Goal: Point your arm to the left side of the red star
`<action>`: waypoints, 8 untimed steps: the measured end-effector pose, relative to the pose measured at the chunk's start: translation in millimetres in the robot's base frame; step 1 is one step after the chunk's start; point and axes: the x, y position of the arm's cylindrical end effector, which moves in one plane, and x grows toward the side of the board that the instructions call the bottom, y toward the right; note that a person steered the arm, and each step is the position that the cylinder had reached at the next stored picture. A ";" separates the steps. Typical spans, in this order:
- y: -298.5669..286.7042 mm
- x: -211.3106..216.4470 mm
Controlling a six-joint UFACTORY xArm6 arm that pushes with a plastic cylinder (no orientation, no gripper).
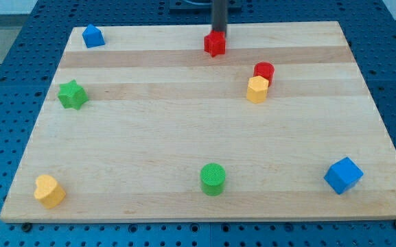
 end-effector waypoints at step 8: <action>-83.9 48.5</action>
